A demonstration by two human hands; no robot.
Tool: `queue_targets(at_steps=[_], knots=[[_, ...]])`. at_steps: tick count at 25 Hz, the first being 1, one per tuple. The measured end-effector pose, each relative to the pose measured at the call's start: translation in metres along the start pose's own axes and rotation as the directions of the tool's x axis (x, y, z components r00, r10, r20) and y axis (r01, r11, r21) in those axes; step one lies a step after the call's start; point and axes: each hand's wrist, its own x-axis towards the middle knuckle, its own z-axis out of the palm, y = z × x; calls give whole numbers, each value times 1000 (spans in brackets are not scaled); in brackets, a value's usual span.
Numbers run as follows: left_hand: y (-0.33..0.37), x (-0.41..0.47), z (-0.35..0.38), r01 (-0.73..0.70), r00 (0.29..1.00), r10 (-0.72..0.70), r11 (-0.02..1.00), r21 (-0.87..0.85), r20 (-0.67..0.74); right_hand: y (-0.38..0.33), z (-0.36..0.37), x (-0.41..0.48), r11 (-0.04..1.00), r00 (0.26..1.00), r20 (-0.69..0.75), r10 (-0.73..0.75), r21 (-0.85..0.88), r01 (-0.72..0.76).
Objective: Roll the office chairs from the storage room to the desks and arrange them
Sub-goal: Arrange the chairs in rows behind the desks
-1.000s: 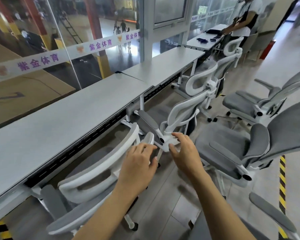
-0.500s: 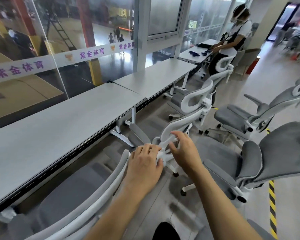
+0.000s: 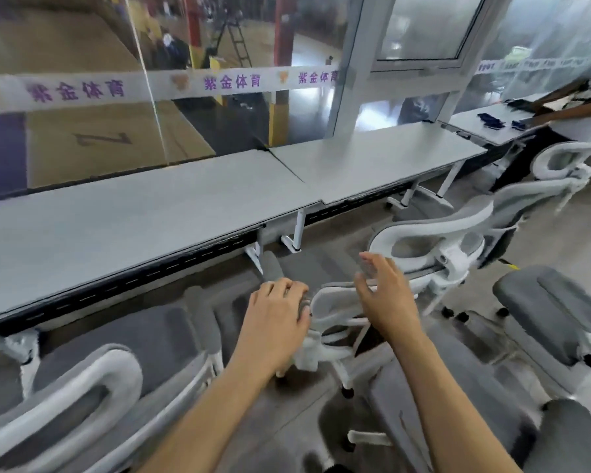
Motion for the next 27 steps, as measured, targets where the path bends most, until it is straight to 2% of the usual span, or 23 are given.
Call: queue_targets(at_steps=[4, 6, 9, 11, 14, 17, 21, 27], knots=[[68, 57, 71, 115, 993, -113, 992, 51, -25, 82, -40, 39, 970, 970, -38, -238, 37, 239], [88, 80, 96, 161, 986, -164, 983, 86, 26, 112, -63, 47, 959, 953, -126, -275, 30, 281], [103, 95, 129, 256, 946, -268, 963, 85, 182, 152, -84, 59, 992, 962, -246, -119, -72, 104], [107, 93, 146, 270, 944, -277, 961, 62, 179, 174, -86, 71, 991, 987, -158, 28, -123, -48], [112, 90, 158, 307, 947, -307, 952, 8, 90, 196, -87, 84, 999, 999, -12, 30, -28, -30], [117, 93, 163, 324, 945, -322, 945, -33, 62, 207, -91, 99, 991, 996, 31, 84, 103, -86], [132, 104, 175, 374, 927, -371, 924, -80, 59, 220, -94, 113, 994, 999, 24, 22, 106, -24], [148, 123, 181, 427, 904, -422, 896, -120, 65, 229, -99, 141, 993, 996, 76, 34, 107, -42]])
